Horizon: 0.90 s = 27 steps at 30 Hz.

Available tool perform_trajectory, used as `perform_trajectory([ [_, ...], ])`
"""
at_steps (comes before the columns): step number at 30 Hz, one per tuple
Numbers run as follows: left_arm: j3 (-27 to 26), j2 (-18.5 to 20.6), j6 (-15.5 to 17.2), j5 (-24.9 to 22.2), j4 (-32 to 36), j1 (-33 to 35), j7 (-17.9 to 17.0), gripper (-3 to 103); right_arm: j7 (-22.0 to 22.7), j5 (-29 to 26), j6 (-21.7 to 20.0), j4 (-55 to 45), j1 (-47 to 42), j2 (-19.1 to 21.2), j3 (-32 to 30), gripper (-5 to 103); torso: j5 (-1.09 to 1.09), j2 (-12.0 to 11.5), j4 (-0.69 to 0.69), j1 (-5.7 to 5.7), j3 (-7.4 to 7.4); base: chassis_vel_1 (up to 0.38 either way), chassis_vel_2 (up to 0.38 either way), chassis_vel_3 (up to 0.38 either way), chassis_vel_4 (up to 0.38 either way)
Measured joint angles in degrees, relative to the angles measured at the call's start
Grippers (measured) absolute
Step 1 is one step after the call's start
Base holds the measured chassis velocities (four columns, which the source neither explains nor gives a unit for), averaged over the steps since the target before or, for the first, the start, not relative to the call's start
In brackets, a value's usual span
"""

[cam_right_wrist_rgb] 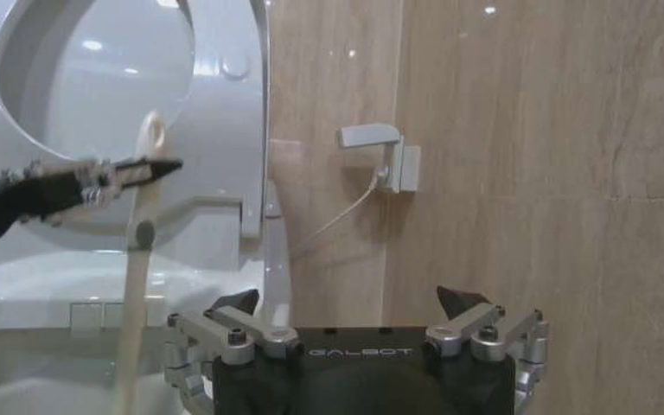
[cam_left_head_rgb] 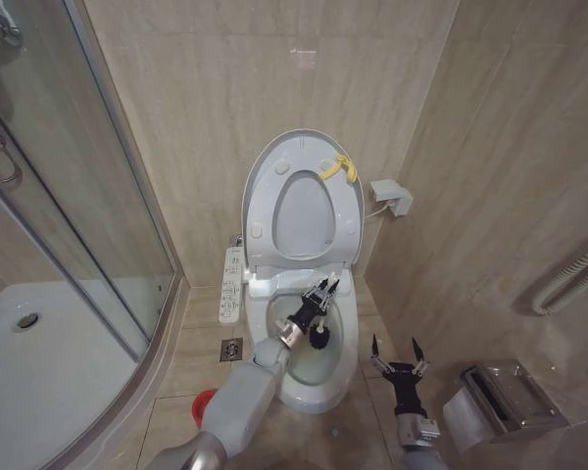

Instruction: Open the toilet lid, clean the toilet bowl with a toilet brush, close the toilet lid, and flush.

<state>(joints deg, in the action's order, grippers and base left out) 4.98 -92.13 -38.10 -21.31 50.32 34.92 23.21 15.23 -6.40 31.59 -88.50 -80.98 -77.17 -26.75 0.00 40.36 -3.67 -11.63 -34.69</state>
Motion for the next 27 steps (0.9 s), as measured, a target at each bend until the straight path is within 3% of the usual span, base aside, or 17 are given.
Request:
perform_trajectory([
  [7,-0.85,0.29,3.29,0.37,11.96,4.70,-5.02,21,0.07,-0.44,0.49,-0.67,-0.80,1.12,-0.81,100,-0.01,0.00,-0.04,0.00,0.00,0.000,0.000,0.000,0.000],
  [9,-1.83,3.57,5.08,0.80,17.00,7.40,-7.21,21,0.09,-0.76,0.63,-0.64,-0.80,1.53,-0.83,100,-0.02,0.00,-0.02,0.00,0.00,0.000,0.000,0.000,0.000],
  [10,-1.83,3.57,5.08,0.80,17.00,7.40,-7.21,21,0.09,-0.76,0.63,-0.64,-0.80,1.53,-0.83,100,-0.02,0.00,-0.02,0.00,0.00,0.000,0.000,0.000,0.000],
  [13,-3.66,9.31,5.94,1.45,19.95,10.64,-8.59,21,0.08,-0.88,0.66,-0.55,-0.33,1.59,-0.32,100,-0.01,0.00,0.02,0.00,0.01,0.000,0.000,0.000,0.000],
  [20,-8.02,16.96,6.12,0.29,23.89,16.75,-9.02,21,-0.16,-0.90,0.71,0.61,0.83,1.47,0.94,100,-0.03,0.00,0.00,0.00,0.00,0.000,0.000,0.000,0.000],
  [27,-10.21,19.78,6.46,-0.65,26.64,20.35,-8.80,21,-0.42,-0.87,0.72,1.16,1.52,1.32,1.99,100,-0.01,0.00,-0.01,0.00,0.00,0.000,0.000,0.000,0.000],
])
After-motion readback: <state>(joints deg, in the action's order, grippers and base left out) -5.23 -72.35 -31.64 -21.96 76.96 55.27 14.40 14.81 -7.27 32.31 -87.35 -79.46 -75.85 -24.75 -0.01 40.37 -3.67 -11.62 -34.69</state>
